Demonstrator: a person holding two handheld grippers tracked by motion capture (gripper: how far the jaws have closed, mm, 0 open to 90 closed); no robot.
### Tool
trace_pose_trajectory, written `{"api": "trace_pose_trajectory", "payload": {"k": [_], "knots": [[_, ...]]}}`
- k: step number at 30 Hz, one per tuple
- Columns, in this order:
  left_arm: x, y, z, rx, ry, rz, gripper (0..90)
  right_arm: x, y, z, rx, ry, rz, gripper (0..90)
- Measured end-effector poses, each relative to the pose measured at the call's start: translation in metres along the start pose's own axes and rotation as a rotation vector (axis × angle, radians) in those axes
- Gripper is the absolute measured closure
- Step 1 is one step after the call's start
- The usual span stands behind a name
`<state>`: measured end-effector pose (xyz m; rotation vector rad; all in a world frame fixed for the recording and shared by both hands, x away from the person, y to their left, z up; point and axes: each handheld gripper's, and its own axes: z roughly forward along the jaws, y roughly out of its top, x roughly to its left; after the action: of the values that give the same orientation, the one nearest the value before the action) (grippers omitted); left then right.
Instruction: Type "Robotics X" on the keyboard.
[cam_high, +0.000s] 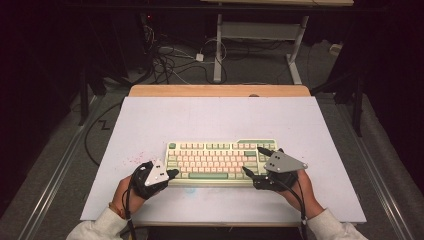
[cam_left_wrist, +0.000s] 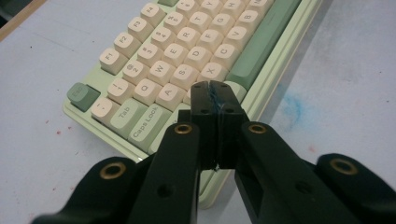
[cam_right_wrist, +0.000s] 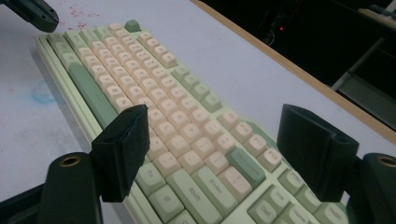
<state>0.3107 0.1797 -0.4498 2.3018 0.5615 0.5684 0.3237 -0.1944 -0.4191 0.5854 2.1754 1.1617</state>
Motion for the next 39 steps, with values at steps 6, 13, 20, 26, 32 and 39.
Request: {"api": "trace_pose_trajectory", "payload": {"k": [6,13,20,26,32,39], "knots": [[-0.001,0.003,0.000,-0.005,-0.005,0.000,86.9,0.002,-0.012,-0.016,-0.024,-0.035,-0.003,22.3],[-0.003,0.006,0.001,-0.012,-0.005,0.003,86.8,0.003,-0.023,-0.025,-0.014,-0.049,0.004,20.8],[-0.004,0.013,0.005,-0.023,-0.014,0.002,86.8,0.009,-0.031,-0.031,0.004,-0.039,0.003,21.0],[-0.006,0.024,0.015,-0.014,-0.028,0.012,86.8,0.014,-0.035,-0.036,0.013,-0.043,-0.010,20.2],[-0.002,0.040,0.027,0.003,-0.044,0.012,86.8,0.014,-0.037,-0.038,0.018,-0.049,-0.012,20.3],[0.004,0.057,0.046,0.035,-0.059,0.015,86.9,0.015,-0.039,-0.034,0.031,-0.049,-0.026,20.6]]}}
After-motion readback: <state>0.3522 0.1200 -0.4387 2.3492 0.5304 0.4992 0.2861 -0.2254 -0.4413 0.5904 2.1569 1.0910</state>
